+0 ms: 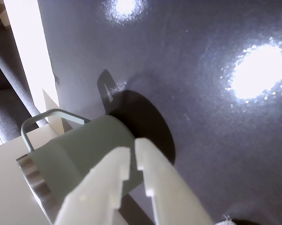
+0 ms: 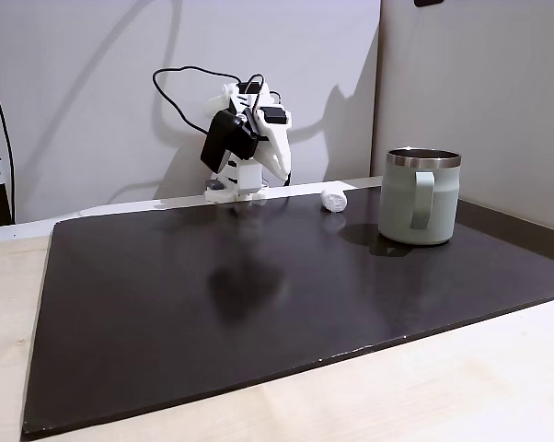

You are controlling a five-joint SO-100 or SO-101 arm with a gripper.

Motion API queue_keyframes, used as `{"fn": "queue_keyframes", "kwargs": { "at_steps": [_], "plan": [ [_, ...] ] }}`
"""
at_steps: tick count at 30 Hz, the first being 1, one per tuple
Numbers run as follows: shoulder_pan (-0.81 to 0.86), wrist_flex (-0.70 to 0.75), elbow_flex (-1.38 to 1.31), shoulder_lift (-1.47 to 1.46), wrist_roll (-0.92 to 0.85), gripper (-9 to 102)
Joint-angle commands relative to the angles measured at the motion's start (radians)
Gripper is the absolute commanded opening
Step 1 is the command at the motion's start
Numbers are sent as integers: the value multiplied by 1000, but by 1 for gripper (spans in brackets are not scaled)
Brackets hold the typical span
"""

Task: Grasp a gauze and put it in the cup.

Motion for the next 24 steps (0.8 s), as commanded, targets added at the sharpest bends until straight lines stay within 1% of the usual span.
{"fn": "queue_keyframes", "kwargs": {
  "at_steps": [1, 17, 22, 24],
  "plan": [
    [60, -26, -9, 9, 106, 0],
    [69, -26, -9, 9, 114, 0],
    [18, -23, -11, 9, 18, 0],
    [11, 32, -31, 9, -25, 0]
  ]
}}
